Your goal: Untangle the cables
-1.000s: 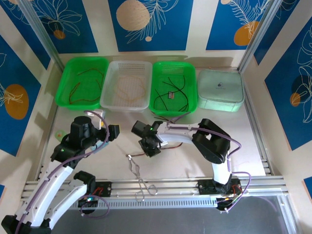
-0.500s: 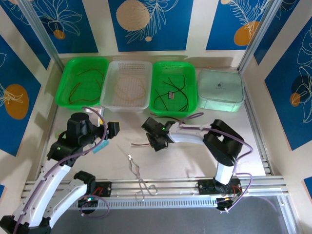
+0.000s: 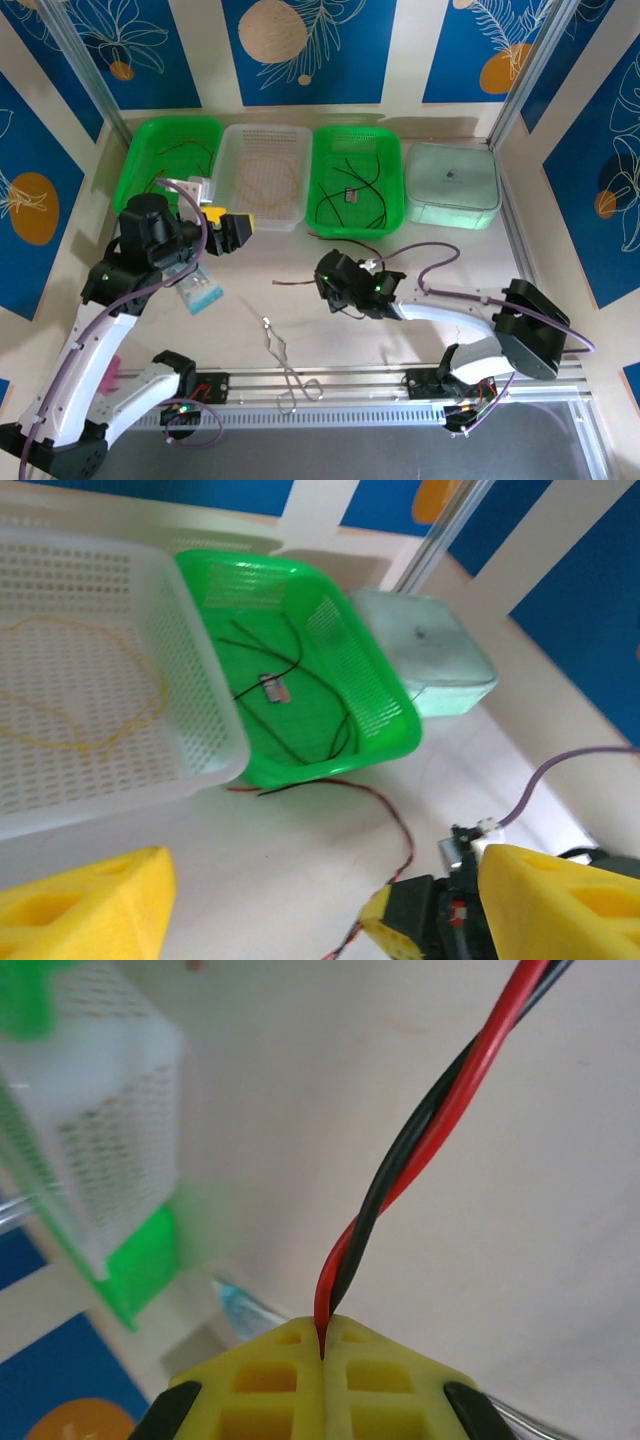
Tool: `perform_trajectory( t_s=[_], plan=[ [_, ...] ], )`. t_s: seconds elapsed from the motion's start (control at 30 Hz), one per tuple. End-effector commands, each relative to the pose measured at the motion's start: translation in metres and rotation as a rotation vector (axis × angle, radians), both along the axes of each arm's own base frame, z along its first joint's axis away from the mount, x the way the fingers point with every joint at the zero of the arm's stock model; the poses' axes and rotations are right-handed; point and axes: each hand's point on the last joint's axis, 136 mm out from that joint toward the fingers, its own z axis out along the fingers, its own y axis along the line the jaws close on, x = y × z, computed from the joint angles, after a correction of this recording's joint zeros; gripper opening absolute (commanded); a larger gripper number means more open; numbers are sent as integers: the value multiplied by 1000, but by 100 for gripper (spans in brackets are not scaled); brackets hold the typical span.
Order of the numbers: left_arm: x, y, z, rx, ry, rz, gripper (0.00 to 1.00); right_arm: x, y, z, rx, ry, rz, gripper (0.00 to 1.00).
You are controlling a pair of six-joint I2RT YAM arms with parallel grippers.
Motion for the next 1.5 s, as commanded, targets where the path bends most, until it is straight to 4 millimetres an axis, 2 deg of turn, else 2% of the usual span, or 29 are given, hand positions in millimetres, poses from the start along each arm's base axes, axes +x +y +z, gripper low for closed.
perform_trajectory(
  t_s=[0.0, 0.13, 0.27, 0.47, 0.63, 0.77, 0.93, 1.17, 1.3, 1.47],
  plan=[
    [-8, -16, 28, -103, -15, -84, 76, 22, 0, 37, 478, 75, -457, 0],
    [-9, -20, 36, -137, -24, -100, 73, 26, 10, 50, 584, 68, -484, 0],
    [-16, -24, 33, -139, -21, -134, 70, 43, 20, 66, 691, 30, -495, 0],
    [-19, -17, -1, -116, 40, -95, 70, 53, 28, 86, 733, 31, -486, 0],
    [-9, -26, -32, -160, 140, -96, 60, 55, 36, 97, 761, 37, -463, 0],
    [4, -32, -45, -183, 159, -87, 59, 55, 39, 101, 769, 37, -451, 0],
    [16, -35, -61, -180, 196, -68, 61, 53, 44, 105, 774, 38, -435, 0],
    [23, -36, -70, -193, 206, -43, 58, 51, 47, 105, 778, 45, -429, 0],
    [26, -26, -78, -144, 206, 12, 67, 51, 47, 107, 784, 42, -424, 0],
    [29, -20, -85, -126, 213, 52, 69, 51, 46, 109, 788, 39, -423, 0]
  ],
)
